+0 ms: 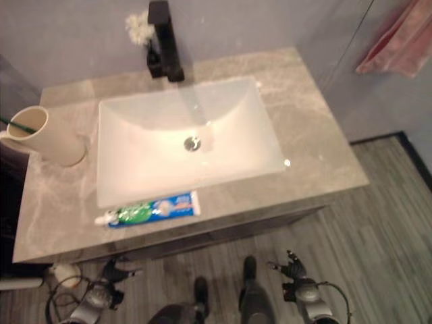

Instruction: Put brush and paste in cup on sink, flatten towel.

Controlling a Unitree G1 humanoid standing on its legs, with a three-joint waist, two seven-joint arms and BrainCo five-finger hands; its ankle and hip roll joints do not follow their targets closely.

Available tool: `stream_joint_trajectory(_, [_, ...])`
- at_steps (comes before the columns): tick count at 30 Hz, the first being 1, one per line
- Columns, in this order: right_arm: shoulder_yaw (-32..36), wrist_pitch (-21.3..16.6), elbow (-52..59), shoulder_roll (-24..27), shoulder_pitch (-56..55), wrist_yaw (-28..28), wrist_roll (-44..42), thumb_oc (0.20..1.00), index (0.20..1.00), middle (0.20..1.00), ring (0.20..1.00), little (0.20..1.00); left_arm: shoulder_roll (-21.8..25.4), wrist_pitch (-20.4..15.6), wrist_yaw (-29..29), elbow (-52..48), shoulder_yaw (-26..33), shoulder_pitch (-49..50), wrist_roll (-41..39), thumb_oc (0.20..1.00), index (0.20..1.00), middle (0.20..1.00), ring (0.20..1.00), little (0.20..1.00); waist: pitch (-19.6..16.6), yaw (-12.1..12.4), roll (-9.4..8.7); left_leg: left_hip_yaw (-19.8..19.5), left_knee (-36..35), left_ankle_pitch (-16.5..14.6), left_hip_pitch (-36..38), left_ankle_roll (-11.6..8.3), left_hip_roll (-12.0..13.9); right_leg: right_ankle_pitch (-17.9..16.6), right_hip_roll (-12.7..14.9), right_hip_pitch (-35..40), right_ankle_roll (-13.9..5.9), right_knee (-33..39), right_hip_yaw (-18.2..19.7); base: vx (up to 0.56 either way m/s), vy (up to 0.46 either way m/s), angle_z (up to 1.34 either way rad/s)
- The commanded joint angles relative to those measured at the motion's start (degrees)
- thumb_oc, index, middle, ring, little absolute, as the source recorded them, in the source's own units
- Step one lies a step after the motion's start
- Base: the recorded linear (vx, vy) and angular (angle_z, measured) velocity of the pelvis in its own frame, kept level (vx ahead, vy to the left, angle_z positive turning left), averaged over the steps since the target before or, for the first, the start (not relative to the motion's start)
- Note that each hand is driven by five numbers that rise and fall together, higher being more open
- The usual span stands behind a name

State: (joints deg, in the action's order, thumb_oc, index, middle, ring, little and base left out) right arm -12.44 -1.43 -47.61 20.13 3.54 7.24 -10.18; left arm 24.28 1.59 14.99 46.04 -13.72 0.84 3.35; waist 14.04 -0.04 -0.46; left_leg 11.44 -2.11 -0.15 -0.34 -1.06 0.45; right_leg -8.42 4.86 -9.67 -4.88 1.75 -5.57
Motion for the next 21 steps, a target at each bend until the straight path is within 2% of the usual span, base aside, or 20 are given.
stream_joint_trajectory(1, [0.5,-0.6,0.9,4.3,-0.8,-0.4,1.9,1.000,1.000,1.000,1.000,1.000,-0.5,-1.2,1.9,0.0,1.6,-3.1,1.2,1.000,1.000,1.000,1.000,1.000,-0.1,-1.4,1.62,-1.3,0.7,7.8,-6.9,-4.46,4.5,8.4,-0.1,2.8,-2.63,-6.7,-0.5,0.00,-0.167,0.24])
stream_joint_trajectory(5, [0.5,-0.5,-2.3,5.3,-0.6,-0.4,2.5,1.000,1.000,1.000,1.000,1.000,-2.0,-1.7,2.9,2.3,2.4,-2.1,0.3,1.000,1.000,1.000,1.000,1.000,-0.2,-0.6,1.94,-2.8,0.9,8.7,-7.4,-5.32,4.9,8.8,-0.5,4.6,-1.90,-4.8,-2.7,0.00,-0.130,0.22])
stream_joint_trajectory(11, [0.5,-0.5,-6.9,4.4,-0.8,-4.0,-2.7,1.000,1.000,1.000,1.000,1.000,-2.0,-3.0,3.3,3.0,3.8,-0.6,-1.1,1.000,1.000,1.000,1.000,1.000,-0.7,1.2,2.27,-4.1,0.7,9.8,-8.3,-6.37,4.8,8.6,0.0,6.4,-1.84,-2.6,-5.8,0.00,-0.079,0.39])
stream_joint_trajectory(14, [0.9,-0.6,-15.1,4.2,0.0,-2.2,0.3,1.000,1.000,1.000,1.000,1.000,1.1,-4.2,3.8,-3.1,2.7,1.4,3.1,1.000,1.000,1.000,1.000,1.000,-0.4,3.1,3.46,-4.8,1.0,10.5,-9.7,-6.97,4.7,9.1,1.2,7.3,-1.95,-2.8,-9.8,-0.02,-0.056,0.54])
stream_joint_trajectory(16, [1.7,-0.7,-17.0,4.0,0.1,-1.9,0.5,1.000,1.000,1.000,1.000,1.000,2.1,-4.7,3.8,-5.2,2.6,2.3,4.2,1.000,1.000,1.000,1.000,1.000,-0.3,3.4,3.85,-4.8,1.0,10.6,-9.9,-7.02,4.6,9.3,1.4,7.4,-2.05,-2.9,-10.7,-0.01,-0.016,0.70])
stream_joint_trajectory(17, [3.2,-0.4,-20.8,4.3,0.8,-1.0,1.3,1.000,1.000,1.000,1.000,1.000,4.9,-6.0,4.2,-9.8,2.9,5.1,6.2,1.000,1.000,1.000,1.000,1.000,-0.2,4.1,4.79,-5.0,0.8,10.6,-10.0,-7.05,4.4,9.7,1.9,7.5,-2.27,-3.3,-12.0,-0.01,0.002,0.65])
stream_joint_trajectory(19, [3.7,-0.1,-22.6,4.3,0.8,-1.1,1.9,1.000,1.000,1.000,1.000,1.000,6.1,-6.4,3.9,-13.0,3.5,7.0,6.8,1.000,1.000,1.000,1.000,1.000,-0.2,4.5,5.15,-5.1,0.6,10.5,-9.9,-7.00,4.2,9.9,2.1,7.5,-2.35,-3.5,-12.2,0.01,0.024,0.35])
stream_joint_trajectory(21, [7.0,1.6,-27.7,4.9,-0.2,-0.7,3.9,1.000,1.000,1.000,1.000,1.000,10.8,-8.4,2.0,-24.5,4.8,12.8,9.0,1.000,1.000,1.000,1.000,1.000,0.2,5.3,6.63,-5.8,0.4,9.9,-9.2,-6.72,3.3,10.5,3.2,8.1,-2.71,-4.0,-12.8,0.04,0.061,0.16])
